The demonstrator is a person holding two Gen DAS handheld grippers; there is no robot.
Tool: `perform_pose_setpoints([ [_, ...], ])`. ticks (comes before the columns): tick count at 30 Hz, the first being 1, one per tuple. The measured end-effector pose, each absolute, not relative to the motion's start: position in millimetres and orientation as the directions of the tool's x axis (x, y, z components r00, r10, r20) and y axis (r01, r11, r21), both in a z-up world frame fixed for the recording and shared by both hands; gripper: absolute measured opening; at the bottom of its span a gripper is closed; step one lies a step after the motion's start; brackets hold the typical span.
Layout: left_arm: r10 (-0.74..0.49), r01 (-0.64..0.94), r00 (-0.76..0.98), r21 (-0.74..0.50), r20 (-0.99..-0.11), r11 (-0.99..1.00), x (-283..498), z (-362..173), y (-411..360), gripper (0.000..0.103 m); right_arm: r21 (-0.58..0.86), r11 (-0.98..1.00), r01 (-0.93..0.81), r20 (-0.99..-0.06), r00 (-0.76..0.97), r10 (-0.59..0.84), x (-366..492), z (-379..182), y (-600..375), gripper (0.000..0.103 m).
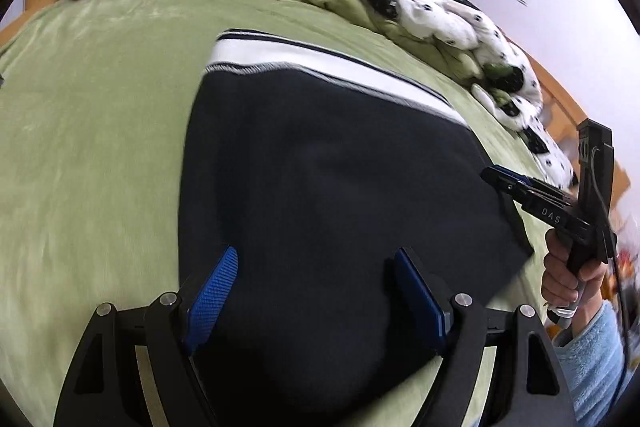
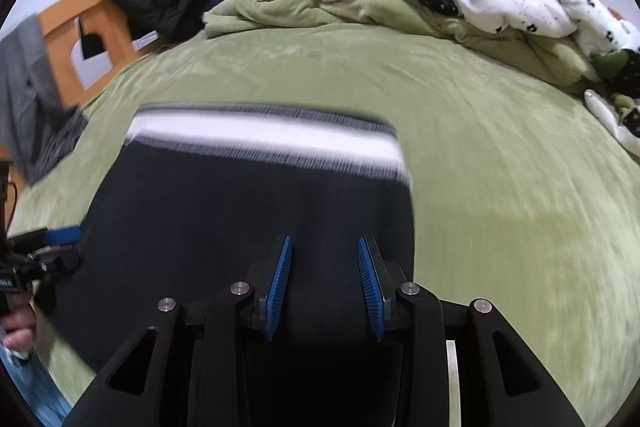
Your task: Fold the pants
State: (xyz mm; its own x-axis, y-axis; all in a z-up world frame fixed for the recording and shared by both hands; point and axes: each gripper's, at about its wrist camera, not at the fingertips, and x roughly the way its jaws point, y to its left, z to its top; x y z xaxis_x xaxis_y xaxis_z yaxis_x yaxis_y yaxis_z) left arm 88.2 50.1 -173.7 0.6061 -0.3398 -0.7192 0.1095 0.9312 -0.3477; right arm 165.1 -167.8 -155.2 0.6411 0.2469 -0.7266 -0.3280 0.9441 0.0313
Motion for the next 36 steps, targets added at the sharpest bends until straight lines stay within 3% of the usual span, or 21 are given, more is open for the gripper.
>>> perform_pose_setpoints([
  [7,-0.296,0.092,0.661,-0.316,-0.689,0.944,29,-166,51,0.079,0.076,0.956,-0.283,-0.678,0.688,0.258,102,-163,-184,0.035],
  [13,-0.242,-0.001,0.556,-0.291,-0.795,0.957,21,-183,69,0.077,0.058,0.957,-0.283,-0.699,0.673,0.241,82,-174,-184,0.039],
  [16,-0.237,0.019,0.563,-0.274,-0.792,0.962,12,-180,75,0.077,0.106,0.956,-0.274,-0.706,0.656,0.266,81,-177,-190,0.039],
  [22,-0.041,0.022,0.602,-0.034,-0.797,0.999,11,-176,56,0.077,0.135,0.954,-0.266,-0.702,0.654,0.281,78,-176,-193,0.039],
  [23,-0.016,0.004,0.604,-0.017,-0.797,1.0,14,-177,56,0.072,0.117,0.956,-0.269,-0.7,0.66,0.272,76,-176,-191,0.039],
  [24,-0.002,-0.019,0.609,-0.017,-0.793,1.0,16,-177,58,0.066,0.103,0.957,-0.273,-0.699,0.664,0.265,75,-175,-189,0.039],
  [26,-0.034,-0.081,0.625,-0.108,-0.78,0.991,20,-182,64,0.038,0.092,0.956,-0.278,-0.699,0.666,0.26,73,-176,-188,0.04],
  [27,-0.095,-0.088,0.61,-0.186,-0.787,0.979,23,-188,66,0.031,0.098,0.956,-0.278,-0.704,0.66,0.264,73,-178,-189,0.04],
  [29,-0.127,-0.089,0.594,-0.221,-0.795,0.971,22,-189,66,0.025,0.12,0.952,-0.28,-0.718,0.639,0.278,73,-179,-194,0.04],
  [33,-0.202,0.006,0.569,-0.242,-0.797,0.97,2,-176,62,0.027,0.145,0.948,-0.283,-0.699,0.649,0.301,63,-167,-209,0.04],
  [36,-0.264,0.066,0.614,-0.285,-0.743,0.956,-15,-154,61,0.04,0.153,0.951,-0.269,-0.645,0.702,0.303,59,-152,-218,0.044],
])
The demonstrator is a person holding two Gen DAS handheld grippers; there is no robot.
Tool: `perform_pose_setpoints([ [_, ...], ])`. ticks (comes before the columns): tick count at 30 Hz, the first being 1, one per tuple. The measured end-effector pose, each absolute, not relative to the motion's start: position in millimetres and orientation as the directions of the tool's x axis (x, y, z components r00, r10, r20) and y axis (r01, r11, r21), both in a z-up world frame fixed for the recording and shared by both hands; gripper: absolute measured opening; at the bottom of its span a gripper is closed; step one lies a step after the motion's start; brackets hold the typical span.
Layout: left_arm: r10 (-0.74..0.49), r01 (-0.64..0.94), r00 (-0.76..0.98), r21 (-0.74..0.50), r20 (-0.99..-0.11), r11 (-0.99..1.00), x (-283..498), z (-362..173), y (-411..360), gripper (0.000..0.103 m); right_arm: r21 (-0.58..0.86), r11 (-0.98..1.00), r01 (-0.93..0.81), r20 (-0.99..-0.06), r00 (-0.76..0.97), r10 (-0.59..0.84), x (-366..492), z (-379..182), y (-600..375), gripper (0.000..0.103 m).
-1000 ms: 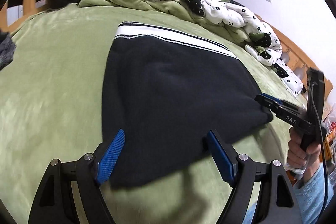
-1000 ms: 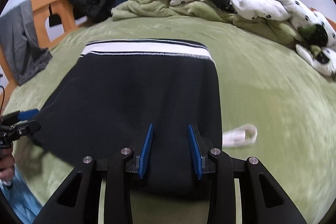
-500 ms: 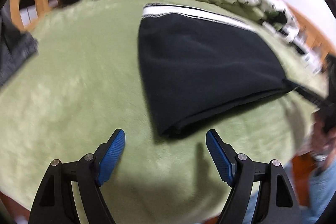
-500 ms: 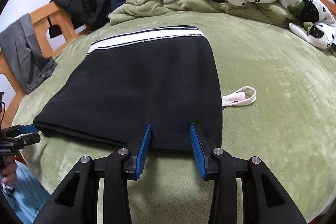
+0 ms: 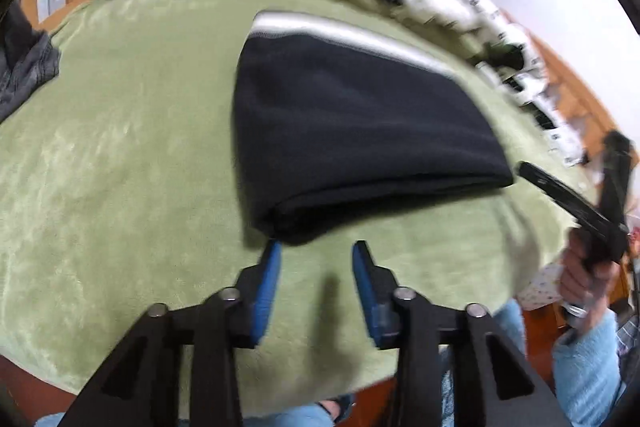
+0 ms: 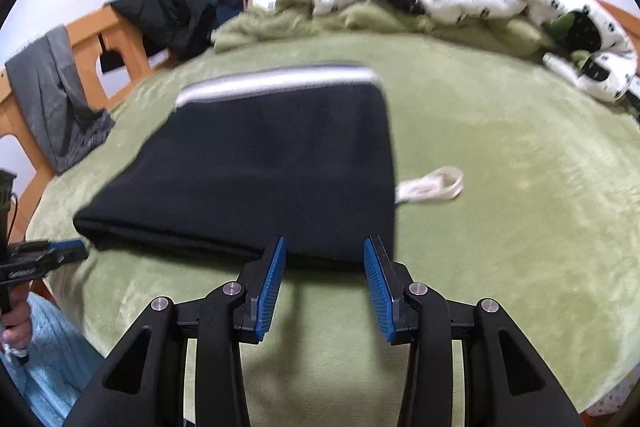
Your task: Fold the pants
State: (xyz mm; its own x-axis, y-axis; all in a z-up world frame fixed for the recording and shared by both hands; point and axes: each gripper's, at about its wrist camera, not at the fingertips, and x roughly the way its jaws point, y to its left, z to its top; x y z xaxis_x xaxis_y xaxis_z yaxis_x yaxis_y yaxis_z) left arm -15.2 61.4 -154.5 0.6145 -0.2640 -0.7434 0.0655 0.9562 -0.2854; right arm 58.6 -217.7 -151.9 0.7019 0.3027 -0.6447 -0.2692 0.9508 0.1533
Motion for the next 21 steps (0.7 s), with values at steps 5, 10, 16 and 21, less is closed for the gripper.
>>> perform_pose_setpoints([
  [5,-0.241,0.078,0.704,-0.265,-0.668,0.961,11,-119,46,0.068,0.245,0.937,-0.248,-0.641,0.684,0.349,86,-145,-214,0.05],
  [10,-0.271,0.061,0.659,-0.309,-0.701,0.949,62,-120,35,0.068,0.226,0.947,-0.227,-0.675,0.664,0.321,104,-142,-203,0.05],
  [16,-0.198,0.015,0.635,-0.244,-0.747,0.97,84,-147,17,0.068,0.13,0.956,-0.263,-0.71,0.648,0.275,117,-153,-191,0.053],
  [21,-0.171,0.006,0.634,-0.216,-0.754,0.976,71,-162,8,0.07,0.094,0.958,-0.271,-0.699,0.667,0.257,91,-176,-200,0.059],
])
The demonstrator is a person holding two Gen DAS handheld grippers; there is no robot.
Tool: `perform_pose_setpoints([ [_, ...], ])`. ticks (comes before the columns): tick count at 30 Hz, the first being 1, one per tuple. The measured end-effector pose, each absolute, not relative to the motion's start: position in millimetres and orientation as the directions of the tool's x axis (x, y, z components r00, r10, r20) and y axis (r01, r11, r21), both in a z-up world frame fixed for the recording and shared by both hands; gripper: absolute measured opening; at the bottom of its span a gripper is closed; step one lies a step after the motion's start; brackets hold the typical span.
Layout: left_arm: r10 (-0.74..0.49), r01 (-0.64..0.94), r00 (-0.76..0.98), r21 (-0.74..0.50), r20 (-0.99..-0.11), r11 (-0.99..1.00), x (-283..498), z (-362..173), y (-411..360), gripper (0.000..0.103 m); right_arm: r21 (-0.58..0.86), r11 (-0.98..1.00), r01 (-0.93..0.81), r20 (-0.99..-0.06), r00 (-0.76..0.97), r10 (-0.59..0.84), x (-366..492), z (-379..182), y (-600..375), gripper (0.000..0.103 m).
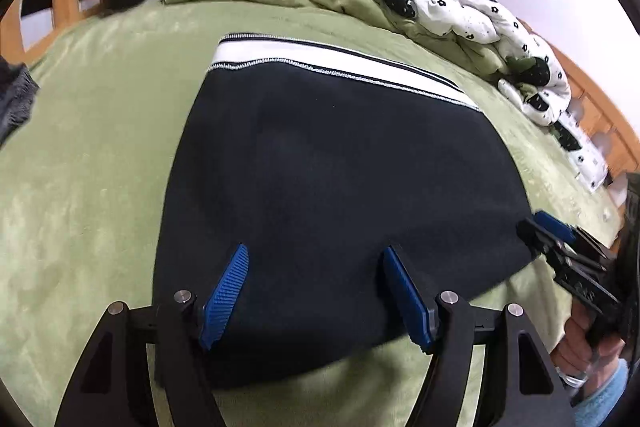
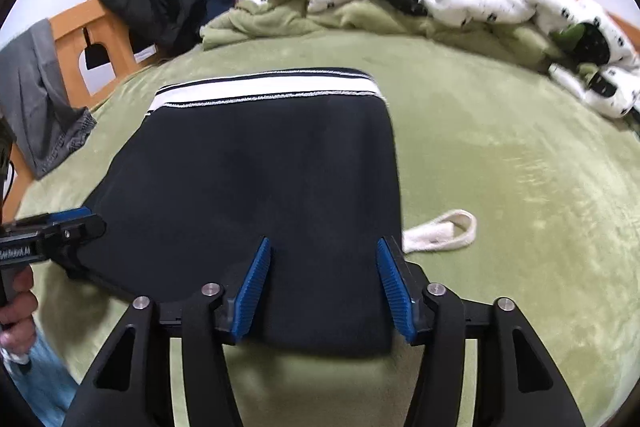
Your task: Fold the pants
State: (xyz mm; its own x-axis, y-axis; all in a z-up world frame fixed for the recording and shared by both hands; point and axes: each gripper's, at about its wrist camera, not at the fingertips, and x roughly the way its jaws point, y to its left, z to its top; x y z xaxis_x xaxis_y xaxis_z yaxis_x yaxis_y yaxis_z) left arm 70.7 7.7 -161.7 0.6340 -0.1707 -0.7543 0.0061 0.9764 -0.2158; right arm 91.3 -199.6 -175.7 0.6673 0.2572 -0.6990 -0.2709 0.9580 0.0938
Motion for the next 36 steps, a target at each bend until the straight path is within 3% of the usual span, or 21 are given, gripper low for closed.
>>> perform_pose_setpoints([
  [4,-0.152,0.03,0.61,-0.168,-0.778,0.985,60,-155,-3,0.073,0.181,0.953,-0.244,-0.707,0.642,0.299,71,-186,-219,0.059],
  [7,-0.172,0.01,0.603,-0.208,-0.779,0.978,53,-144,-3,0.073,0.2,0.958,-0.207,-0.749,0.598,0.285,72,-172,-220,0.056],
  [9,-0.195,0.0,0.618,-0.247,-0.762,0.969,43,-131,-2,0.073,0.183,0.967,-0.178,-0.713,0.653,0.256,66,-147,-220,0.056],
  [13,-0.138,-0.023,0.674,-0.207,-0.726,0.978,25,-93,-9,0.073,0.137,0.975,-0.176,-0.665,0.713,0.222,49,-111,-215,0.056],
  [23,-0.044,-0.073,0.797,-0.168,-0.603,0.983,-22,-27,-11,0.084,0.097,0.99,-0.104,-0.683,0.717,0.143,15,-48,-212,0.057],
  [24,-0.046,-0.073,0.797,-0.172,-0.602,0.982,-24,-27,-10,0.085,0.098,0.99,-0.103,-0.676,0.723,0.142,10,-43,-211,0.059],
  [26,-0.074,-0.049,0.786,-0.18,-0.614,0.982,-27,-33,-8,0.085,0.092,0.989,-0.113,-0.667,0.731,0.145,3,-42,-210,0.083],
  [28,-0.073,-0.041,0.773,-0.165,-0.63,0.985,-29,-37,-8,0.085,0.068,0.99,-0.125,-0.642,0.754,0.139,-4,-44,-209,0.09],
  [32,-0.005,-0.066,0.787,-0.092,-0.617,0.994,-42,-38,-9,0.085,0.039,0.993,-0.115,-0.66,0.743,0.112,-5,-47,-206,0.091],
  [36,-0.008,-0.069,0.787,-0.1,-0.617,0.993,-47,-38,-3,0.085,0.039,0.991,-0.128,-0.656,0.745,0.122,-4,-47,-204,0.091],
])
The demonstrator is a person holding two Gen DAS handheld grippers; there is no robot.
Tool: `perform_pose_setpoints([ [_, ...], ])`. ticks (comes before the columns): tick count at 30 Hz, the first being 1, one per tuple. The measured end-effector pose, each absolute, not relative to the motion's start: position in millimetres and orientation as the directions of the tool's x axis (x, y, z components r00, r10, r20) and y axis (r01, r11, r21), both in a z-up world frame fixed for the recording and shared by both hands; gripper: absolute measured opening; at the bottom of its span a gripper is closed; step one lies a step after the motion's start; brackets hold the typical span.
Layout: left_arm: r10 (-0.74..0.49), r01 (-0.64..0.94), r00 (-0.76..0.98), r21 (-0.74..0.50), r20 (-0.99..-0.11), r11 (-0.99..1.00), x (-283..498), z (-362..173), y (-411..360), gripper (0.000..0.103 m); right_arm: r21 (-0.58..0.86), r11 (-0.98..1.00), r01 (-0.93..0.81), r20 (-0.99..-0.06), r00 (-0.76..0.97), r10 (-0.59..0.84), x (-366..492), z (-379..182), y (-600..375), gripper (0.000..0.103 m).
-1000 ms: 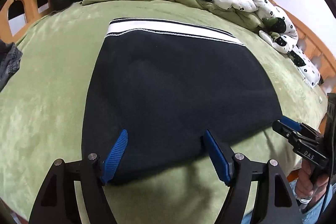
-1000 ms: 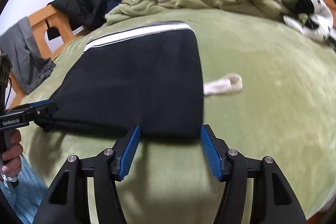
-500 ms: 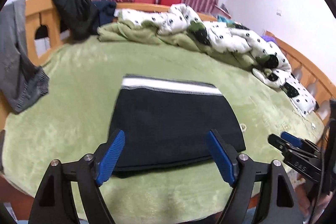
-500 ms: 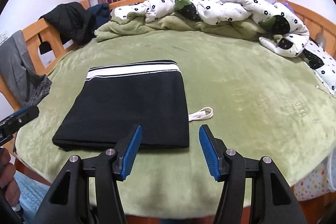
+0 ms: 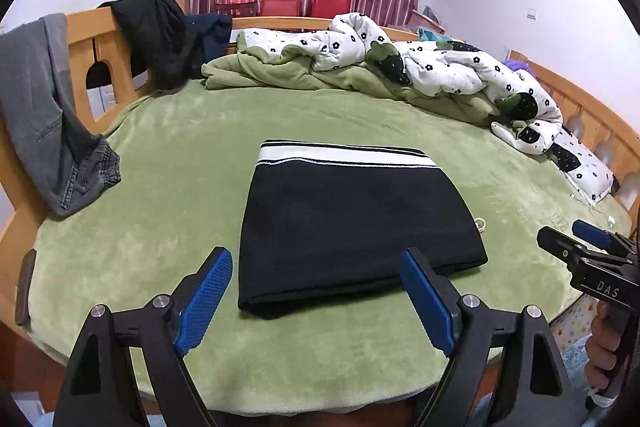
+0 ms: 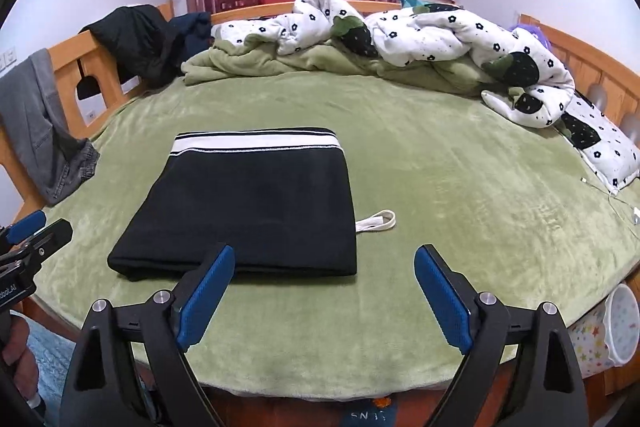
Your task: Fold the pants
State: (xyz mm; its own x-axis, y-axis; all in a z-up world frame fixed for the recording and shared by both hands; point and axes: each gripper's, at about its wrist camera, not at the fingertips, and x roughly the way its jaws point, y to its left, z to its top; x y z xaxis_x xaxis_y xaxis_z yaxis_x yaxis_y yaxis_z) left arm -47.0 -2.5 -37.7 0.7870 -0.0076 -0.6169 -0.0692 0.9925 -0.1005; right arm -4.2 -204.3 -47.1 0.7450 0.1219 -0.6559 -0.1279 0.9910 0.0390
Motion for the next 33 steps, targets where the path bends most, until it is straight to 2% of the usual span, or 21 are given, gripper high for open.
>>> perform_pose_setpoints([
  [33,-0.029,-0.081,0.786,-0.149,-0.617,0.985,-51,-38,18,0.085,-0.015,0.988,-0.154,-0.647,0.755,0.108,-2,-52,-186,0.091],
])
